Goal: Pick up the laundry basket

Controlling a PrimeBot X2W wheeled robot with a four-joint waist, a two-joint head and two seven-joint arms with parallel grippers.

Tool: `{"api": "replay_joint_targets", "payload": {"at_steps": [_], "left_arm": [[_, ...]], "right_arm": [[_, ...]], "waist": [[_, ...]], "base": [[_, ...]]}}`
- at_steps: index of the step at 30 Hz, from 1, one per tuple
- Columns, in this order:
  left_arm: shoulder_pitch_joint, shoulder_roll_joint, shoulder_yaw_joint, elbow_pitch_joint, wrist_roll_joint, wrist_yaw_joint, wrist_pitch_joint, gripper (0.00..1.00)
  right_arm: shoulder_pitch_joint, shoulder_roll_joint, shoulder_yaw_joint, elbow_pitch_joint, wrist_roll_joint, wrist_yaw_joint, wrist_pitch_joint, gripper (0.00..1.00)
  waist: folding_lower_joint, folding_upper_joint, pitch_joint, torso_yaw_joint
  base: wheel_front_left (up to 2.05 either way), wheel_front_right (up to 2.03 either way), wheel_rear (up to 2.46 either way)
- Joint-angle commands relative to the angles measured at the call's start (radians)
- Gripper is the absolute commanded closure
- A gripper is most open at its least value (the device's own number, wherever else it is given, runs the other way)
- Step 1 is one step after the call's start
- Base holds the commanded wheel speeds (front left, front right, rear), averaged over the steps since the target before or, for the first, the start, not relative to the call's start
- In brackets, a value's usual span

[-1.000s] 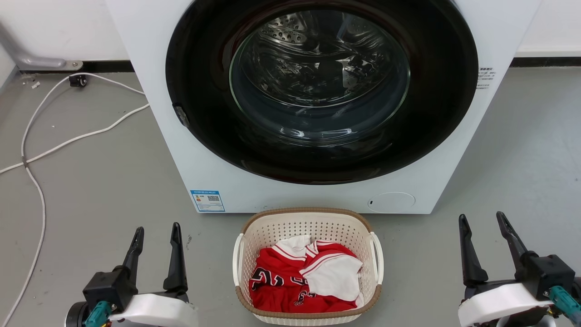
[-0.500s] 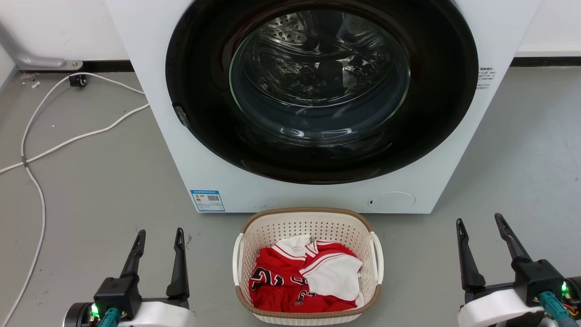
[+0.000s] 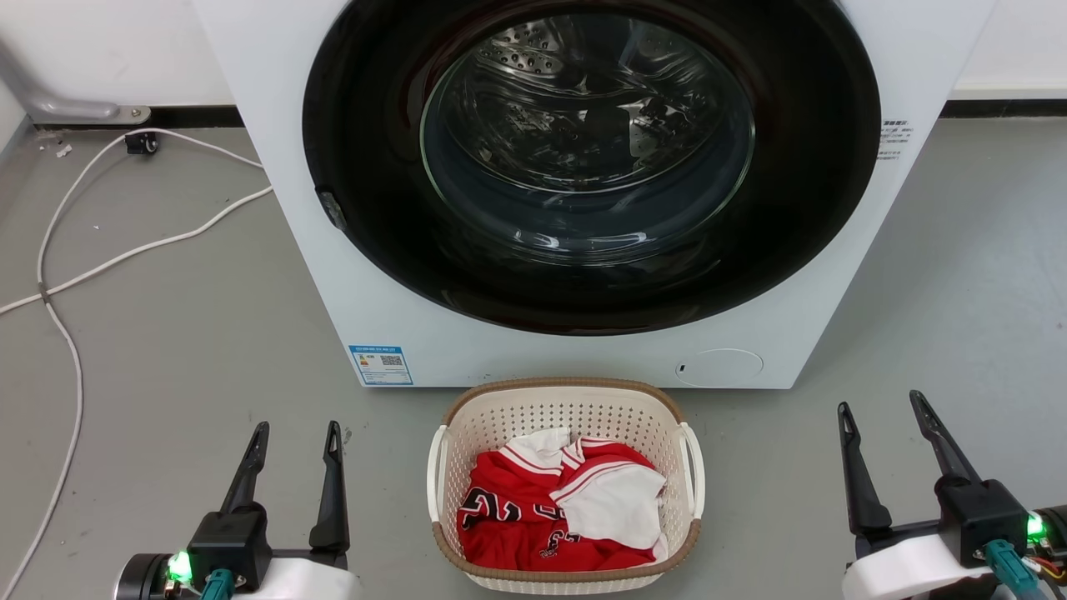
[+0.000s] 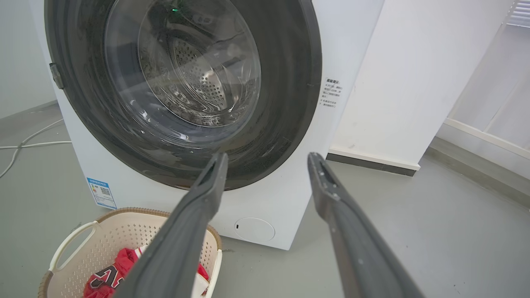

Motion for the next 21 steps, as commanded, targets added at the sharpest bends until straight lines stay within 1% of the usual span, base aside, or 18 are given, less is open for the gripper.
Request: {"api": "replay_joint_targets", "payload": {"at_steps": [1, 16, 21], "left_arm": [[0.009, -0.002, -0.001, 0.001, 0.005, 0.005, -0.006, 0.0], [0.008, -0.002, 0.0, -0.001, 0.007, 0.011, -0.006, 0.0], [-0.02, -0.002, 0.005, 0.005, 0.0, 0.009, -0.006, 0.0]], "right_arm": [[0.009, -0.003, -0.002, -0.002, 0.004, -0.001, -0.003, 0.0], [0.002, -0.003, -0.003, -0.004, 0.014, -0.001, -0.003, 0.0], [-0.019, -0.003, -0.001, -0.008, 0.021, -0.001, -0.003, 0.0]], "waist": [[0.0, 0.0, 0.001, 0.0], [0.0, 0.0, 0.007, 0.001], [0.0, 0.0, 0.025, 0.001]], "base": [[0.0, 0.0, 0.0], [0.0, 0.0, 0.0], [0.0, 0.0, 0.0]]}}
